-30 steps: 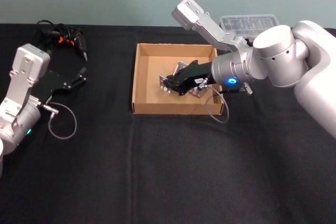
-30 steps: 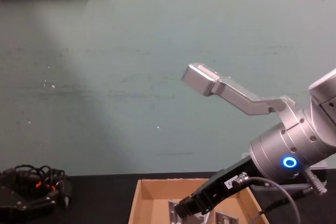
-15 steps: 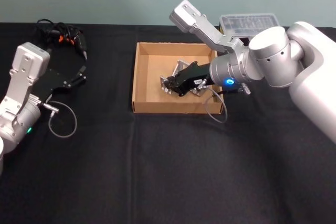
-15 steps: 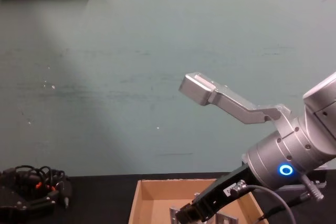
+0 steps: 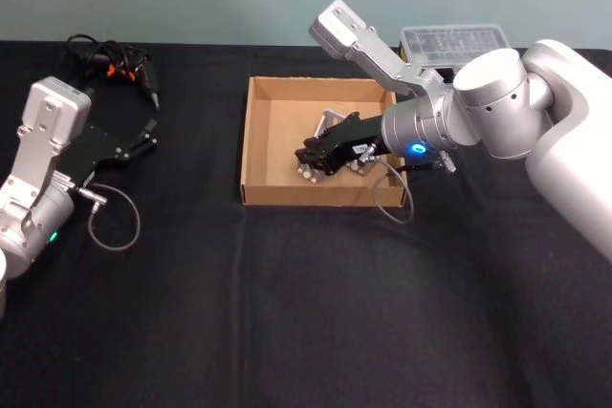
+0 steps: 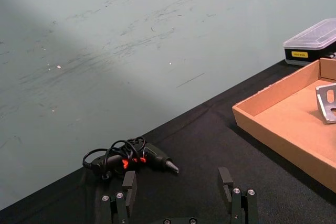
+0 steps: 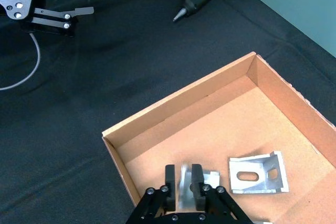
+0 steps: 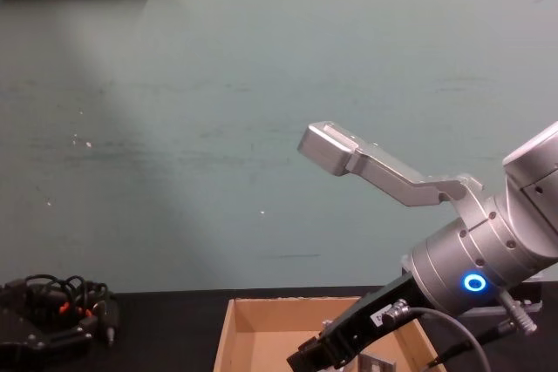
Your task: Use one hand to pick up the angle iron from the table and place it into the box.
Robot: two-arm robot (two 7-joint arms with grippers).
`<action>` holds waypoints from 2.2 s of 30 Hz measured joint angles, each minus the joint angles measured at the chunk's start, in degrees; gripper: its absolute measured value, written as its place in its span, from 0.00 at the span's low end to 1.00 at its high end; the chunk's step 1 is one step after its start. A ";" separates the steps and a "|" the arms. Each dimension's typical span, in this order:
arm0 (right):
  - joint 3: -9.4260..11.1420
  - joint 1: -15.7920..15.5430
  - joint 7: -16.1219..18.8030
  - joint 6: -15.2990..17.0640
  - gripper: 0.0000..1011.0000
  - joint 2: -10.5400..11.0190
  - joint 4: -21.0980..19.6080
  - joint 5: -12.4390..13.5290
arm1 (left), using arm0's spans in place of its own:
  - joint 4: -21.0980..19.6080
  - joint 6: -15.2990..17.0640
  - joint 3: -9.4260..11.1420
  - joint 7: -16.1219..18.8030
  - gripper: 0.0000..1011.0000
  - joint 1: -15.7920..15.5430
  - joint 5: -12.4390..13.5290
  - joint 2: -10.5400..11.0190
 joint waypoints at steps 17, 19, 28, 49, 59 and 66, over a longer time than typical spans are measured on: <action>-0.07 -0.04 -0.16 -0.01 0.69 0.14 -0.34 -0.08 | 0.00 0.00 0.00 0.00 1.00 0.00 0.00 0.00; 0.35 -0.74 -0.30 -0.80 0.72 0.61 -1.99 -0.15 | 0.00 0.00 0.00 0.00 1.00 0.00 0.00 0.00; 4.80 -6.07 -3.45 -4.30 0.98 3.27 -10.94 1.32 | 0.00 0.00 0.00 0.00 1.00 0.00 0.00 0.00; 17.79 -25.13 -16.66 -23.47 0.99 7.52 -22.69 2.45 | 0.00 0.00 0.00 0.00 1.00 0.00 0.00 0.00; 17.85 -25.75 -16.26 -24.85 0.99 7.39 -22.48 1.30 | 0.00 0.00 0.00 0.00 1.00 0.00 0.00 0.00; 17.90 -25.79 -16.29 -24.87 0.99 7.42 -22.56 1.36 | 0.00 0.00 0.00 0.00 1.00 0.00 0.00 0.00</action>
